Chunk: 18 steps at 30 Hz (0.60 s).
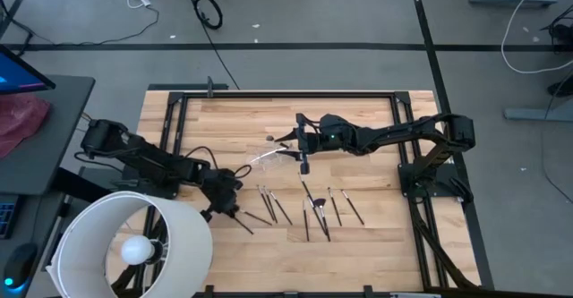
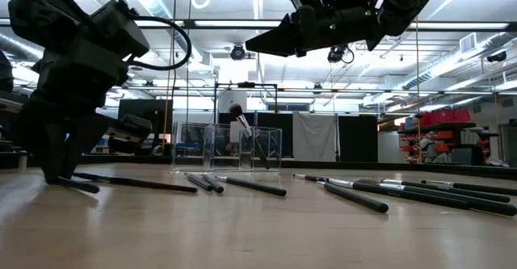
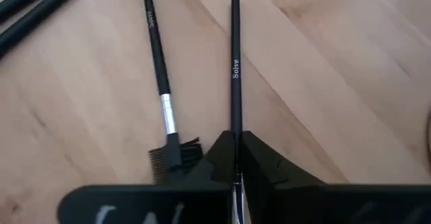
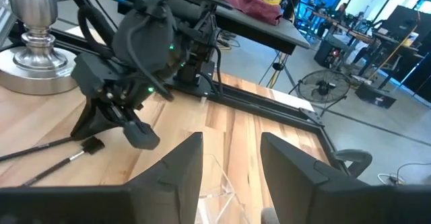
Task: Put items in baskets/containers
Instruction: Put the black eyeshadow brush into the transparent organizer
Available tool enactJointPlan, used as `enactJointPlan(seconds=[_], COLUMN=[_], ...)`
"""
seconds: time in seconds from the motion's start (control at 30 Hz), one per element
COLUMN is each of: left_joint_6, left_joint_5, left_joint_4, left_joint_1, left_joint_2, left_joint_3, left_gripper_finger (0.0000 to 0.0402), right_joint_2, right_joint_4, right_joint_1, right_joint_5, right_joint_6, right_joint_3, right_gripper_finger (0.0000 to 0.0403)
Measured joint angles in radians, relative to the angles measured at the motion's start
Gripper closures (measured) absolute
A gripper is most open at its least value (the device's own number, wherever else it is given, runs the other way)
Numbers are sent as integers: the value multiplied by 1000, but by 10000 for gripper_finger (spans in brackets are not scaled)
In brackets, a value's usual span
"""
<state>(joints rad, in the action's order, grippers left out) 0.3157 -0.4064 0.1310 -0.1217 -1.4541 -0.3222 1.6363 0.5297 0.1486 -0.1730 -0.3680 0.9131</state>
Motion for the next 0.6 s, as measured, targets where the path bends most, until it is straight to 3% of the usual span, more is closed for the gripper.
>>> enactJointPlan(seconds=[0.23, 0.37, 0.47, 0.6], left_joint_6=[-13, -17, -23, -44], left_joint_5=[28, 156, 247, 231], left_joint_4=[54, 198, 210, 250], left_joint_1=[80, 96, 93, 93], left_joint_2=[-4, -10, -22, -86], left_joint_3=[7, 9, 8, 2], left_gripper_finger=[386, 391, 380, 376], right_joint_2=[0, 0, 0, 0], right_joint_4=[-2, -2, -3, -18], right_joint_1=[0, 0, 0, 0], right_joint_5=[0, 0, 0, 0], right_joint_6=[-14, -35, -35, -34], right_joint_3=[0, 0, 0, 0], right_gripper_finger=[250, 250, 250, 250])
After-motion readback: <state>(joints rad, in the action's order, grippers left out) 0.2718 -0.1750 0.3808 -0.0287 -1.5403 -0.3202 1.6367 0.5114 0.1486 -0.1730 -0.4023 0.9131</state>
